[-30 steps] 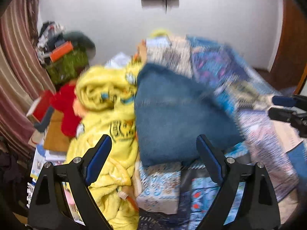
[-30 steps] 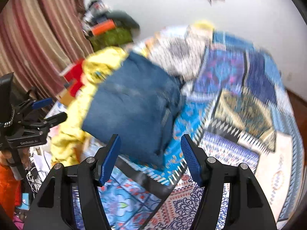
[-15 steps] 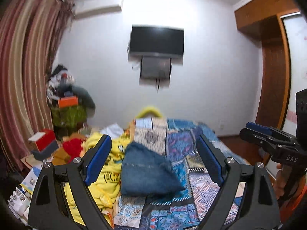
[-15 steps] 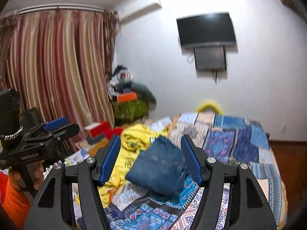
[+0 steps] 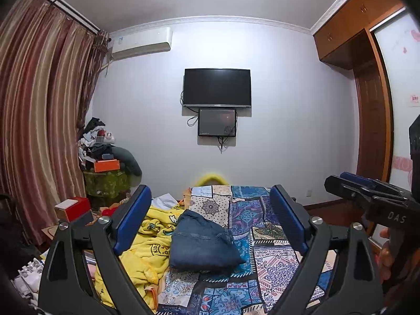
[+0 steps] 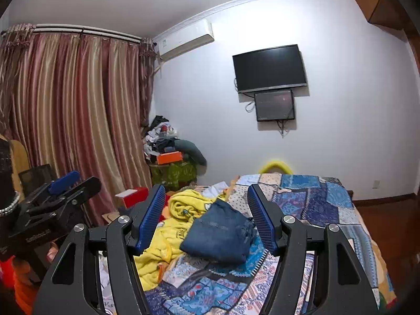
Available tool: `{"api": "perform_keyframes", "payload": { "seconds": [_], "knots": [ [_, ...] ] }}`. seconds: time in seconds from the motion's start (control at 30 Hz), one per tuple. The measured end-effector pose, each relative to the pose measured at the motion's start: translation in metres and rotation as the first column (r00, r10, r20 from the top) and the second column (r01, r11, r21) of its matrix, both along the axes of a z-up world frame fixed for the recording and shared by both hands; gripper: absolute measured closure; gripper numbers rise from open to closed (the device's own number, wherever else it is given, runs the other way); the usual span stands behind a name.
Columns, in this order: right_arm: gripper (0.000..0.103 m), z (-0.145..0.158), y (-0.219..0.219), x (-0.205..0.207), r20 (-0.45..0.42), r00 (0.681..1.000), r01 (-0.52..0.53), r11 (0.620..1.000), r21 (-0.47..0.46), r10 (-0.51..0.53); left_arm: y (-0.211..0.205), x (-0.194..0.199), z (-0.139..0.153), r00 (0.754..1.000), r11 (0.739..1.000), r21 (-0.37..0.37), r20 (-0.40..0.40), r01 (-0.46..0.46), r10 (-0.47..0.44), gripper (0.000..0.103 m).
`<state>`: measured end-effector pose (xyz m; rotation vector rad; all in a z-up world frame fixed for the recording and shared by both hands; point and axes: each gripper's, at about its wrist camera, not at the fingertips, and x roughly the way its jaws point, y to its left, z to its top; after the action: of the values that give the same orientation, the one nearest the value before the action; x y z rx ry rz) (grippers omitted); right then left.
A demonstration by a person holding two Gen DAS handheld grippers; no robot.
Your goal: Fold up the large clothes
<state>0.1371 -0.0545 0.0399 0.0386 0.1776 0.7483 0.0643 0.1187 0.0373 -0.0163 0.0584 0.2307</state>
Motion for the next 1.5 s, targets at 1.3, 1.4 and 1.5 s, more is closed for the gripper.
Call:
{"api": "perform_keyframes", "payload": {
  "seconds": [1.3,1.4,1.5],
  "knots": [
    [0.000,-0.006,-0.010,-0.017,0.011,0.995,0.095,0.995,-0.023,-0.094,0.000,-0.008,-0.010,1.000,0.998,-0.055,-0.025,-0.020,0.018,0.000],
    [0.000,-0.006,-0.010,-0.017,0.011,0.995,0.095,0.995,-0.024,-0.094,0.000,-0.008,-0.010,1.000,0.998,-0.056,-0.024,-0.020,0.019,0.000],
    [0.000,-0.004,-0.011,-0.018,0.011,0.995,0.097,0.995,-0.023,-0.096,-0.001,-0.007,-0.010,1.000,0.998,-0.058,-0.026,-0.016,0.015,0.000]
  ]
}}
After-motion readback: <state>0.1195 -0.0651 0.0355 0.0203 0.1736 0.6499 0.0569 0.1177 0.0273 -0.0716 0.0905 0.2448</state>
